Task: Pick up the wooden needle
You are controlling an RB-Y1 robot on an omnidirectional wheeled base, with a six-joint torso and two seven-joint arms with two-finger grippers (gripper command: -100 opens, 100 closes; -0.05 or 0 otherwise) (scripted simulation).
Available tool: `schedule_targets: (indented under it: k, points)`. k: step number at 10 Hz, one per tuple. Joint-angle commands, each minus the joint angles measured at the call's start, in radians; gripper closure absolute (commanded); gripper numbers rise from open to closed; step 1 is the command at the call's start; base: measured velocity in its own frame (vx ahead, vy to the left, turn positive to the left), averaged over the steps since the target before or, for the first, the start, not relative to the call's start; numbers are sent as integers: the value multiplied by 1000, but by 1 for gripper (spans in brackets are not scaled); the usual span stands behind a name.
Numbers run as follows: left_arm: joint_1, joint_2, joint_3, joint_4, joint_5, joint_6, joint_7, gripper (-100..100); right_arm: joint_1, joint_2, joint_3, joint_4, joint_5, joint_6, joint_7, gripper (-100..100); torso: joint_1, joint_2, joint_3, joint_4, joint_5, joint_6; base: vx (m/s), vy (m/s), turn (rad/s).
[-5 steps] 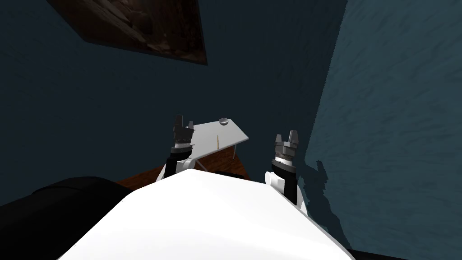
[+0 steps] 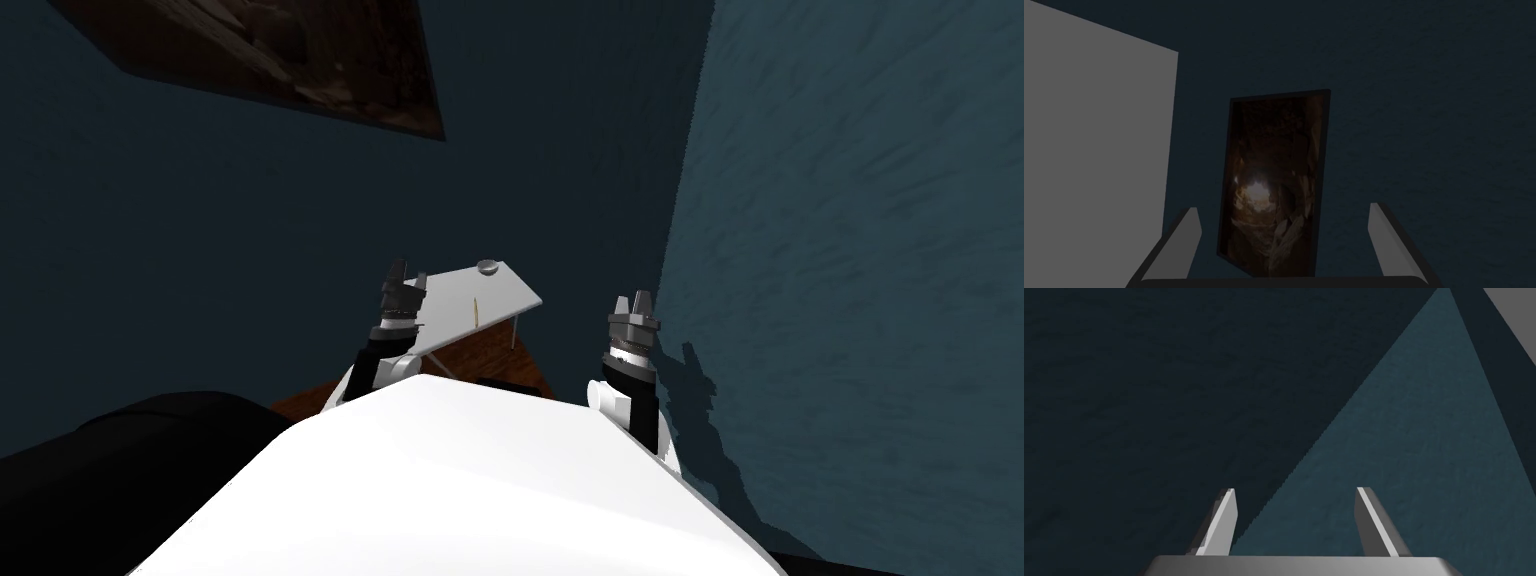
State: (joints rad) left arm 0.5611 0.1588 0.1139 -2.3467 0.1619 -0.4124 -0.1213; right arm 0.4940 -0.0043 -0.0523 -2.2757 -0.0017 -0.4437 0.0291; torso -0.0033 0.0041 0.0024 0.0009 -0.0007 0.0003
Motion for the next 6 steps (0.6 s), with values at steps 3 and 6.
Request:
schedule_targets:
  k: [3,6]
  points:
    - [53,103,47,11,104,80,0,-100,0,0,0,0,0,0,0,0,0,0,0,0,0,0,-60,-62,-192]
    - [90,179,77,23,187,134,-3,-100,0,0,0,0,0,0,0,0,1,-1,0,0,0,-1,-42,-43,-145]
